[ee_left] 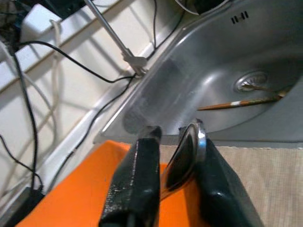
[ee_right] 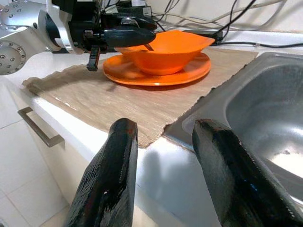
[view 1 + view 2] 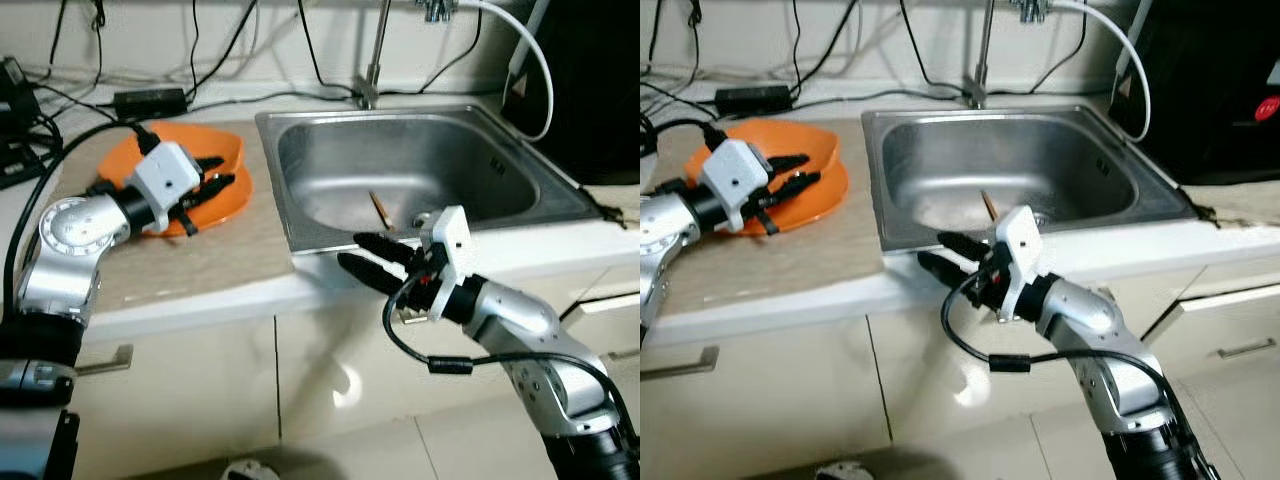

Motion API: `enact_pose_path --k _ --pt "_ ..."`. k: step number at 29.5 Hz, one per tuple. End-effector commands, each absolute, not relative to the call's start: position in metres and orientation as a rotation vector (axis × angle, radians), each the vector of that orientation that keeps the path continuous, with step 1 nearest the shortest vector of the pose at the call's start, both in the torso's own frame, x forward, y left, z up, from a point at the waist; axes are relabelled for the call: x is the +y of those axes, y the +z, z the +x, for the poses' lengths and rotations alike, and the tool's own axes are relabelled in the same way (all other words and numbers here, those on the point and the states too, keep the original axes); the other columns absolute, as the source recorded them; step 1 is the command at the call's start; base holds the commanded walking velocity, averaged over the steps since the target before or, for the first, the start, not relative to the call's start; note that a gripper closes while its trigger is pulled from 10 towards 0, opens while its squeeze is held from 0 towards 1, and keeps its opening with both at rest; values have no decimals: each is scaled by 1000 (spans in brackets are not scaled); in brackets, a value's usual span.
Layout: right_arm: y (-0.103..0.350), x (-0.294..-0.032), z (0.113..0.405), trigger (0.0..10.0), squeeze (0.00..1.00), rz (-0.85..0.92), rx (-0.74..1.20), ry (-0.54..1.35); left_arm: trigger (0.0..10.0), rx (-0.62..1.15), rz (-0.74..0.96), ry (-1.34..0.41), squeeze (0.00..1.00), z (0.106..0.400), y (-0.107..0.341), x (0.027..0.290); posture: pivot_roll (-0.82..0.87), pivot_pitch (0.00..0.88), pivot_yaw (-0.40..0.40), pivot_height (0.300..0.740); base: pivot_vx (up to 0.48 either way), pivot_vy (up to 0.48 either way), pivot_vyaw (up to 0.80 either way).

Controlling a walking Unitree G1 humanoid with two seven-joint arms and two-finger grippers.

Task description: Kitchen organization

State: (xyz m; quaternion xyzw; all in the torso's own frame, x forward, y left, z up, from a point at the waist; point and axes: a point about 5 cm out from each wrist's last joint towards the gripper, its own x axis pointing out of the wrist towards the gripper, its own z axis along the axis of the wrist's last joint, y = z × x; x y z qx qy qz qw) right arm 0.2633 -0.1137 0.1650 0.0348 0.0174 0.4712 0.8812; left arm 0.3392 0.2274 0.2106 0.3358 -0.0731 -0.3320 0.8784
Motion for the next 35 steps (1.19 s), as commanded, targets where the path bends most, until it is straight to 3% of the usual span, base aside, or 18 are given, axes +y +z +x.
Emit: enact_pose_path --k 1,15,22,26,31,33,34,35 --pt "168 -116 264 10000 0 62 19 967 0 -159 685 -703 0 341 215 226 41 35 -17 740 0 0 0" --pt "172 -117 267 10000 0 59 -13 937 0 -236 607 -616 0 345 233 232 43 31 -23 740 0 0 0" --pt "206 -129 290 10000 0 220 -192 711 0 -484 484 -474 0 347 288 238 43 18 -35 740 0 0 0" --pt "215 -128 291 10000 0 263 -229 711 0 -555 434 -460 0 344 306 237 44 12 -39 740 0 0 0" --pt "228 -126 295 10000 0 322 -284 658 0 -678 305 -433 0 339 335 232 48 7 -45 740 0 0 0" --pt "238 -122 295 10000 0 415 -316 647 0 -745 146 -427 0 338 351 225 53 7 -49 740 0 0 0" --pt "246 -115 294 10000 0 528 -330 664 0 -762 -32 -429 0 340 356 213 56 5 -52 740 0 0 0" --pt "246 -115 294 10000 0 528 -330 664 0 -762 -32 -429 0 340 356 213 56 5 -52 740 0 0 0"
